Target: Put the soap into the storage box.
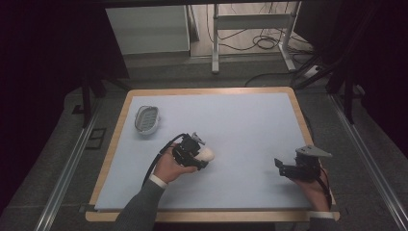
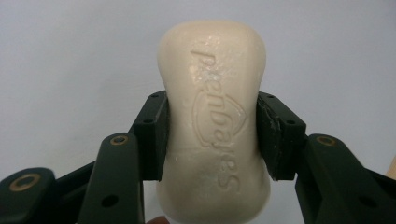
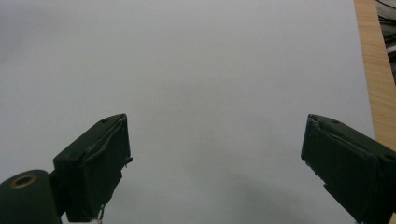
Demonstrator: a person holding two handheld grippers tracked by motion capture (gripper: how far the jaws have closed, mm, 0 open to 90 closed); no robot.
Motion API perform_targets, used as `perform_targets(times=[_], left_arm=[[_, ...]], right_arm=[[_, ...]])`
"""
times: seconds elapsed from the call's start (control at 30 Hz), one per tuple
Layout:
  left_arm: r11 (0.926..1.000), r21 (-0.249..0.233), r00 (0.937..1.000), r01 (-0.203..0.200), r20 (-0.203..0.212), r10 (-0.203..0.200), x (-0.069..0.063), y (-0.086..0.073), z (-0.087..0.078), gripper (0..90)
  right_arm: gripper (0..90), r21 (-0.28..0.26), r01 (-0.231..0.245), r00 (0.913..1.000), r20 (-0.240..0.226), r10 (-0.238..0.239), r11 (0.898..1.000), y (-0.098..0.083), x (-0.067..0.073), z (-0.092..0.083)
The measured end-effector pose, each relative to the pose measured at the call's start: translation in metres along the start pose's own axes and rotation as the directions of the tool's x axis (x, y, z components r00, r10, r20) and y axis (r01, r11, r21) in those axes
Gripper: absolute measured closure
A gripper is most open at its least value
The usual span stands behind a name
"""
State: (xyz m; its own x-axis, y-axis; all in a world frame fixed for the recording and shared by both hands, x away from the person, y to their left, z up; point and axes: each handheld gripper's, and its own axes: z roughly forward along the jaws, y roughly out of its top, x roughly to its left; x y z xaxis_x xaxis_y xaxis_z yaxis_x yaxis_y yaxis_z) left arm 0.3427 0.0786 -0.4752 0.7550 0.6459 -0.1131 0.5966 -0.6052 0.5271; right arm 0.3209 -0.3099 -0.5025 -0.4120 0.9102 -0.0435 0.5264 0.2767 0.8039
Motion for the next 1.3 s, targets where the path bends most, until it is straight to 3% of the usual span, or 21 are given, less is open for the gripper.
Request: perform_targets(times=[1.3], left_arm=[[0.9980, -0.029, 0.9954, 0.055, -0.077, -0.058, 0.040, -0.004, -0.034, 49.6]], right_arm=[[7.8, -0.010, 0.009, 0.9999, -0.011, -0.009, 1.000, 0.000, 0.002, 0.001]])
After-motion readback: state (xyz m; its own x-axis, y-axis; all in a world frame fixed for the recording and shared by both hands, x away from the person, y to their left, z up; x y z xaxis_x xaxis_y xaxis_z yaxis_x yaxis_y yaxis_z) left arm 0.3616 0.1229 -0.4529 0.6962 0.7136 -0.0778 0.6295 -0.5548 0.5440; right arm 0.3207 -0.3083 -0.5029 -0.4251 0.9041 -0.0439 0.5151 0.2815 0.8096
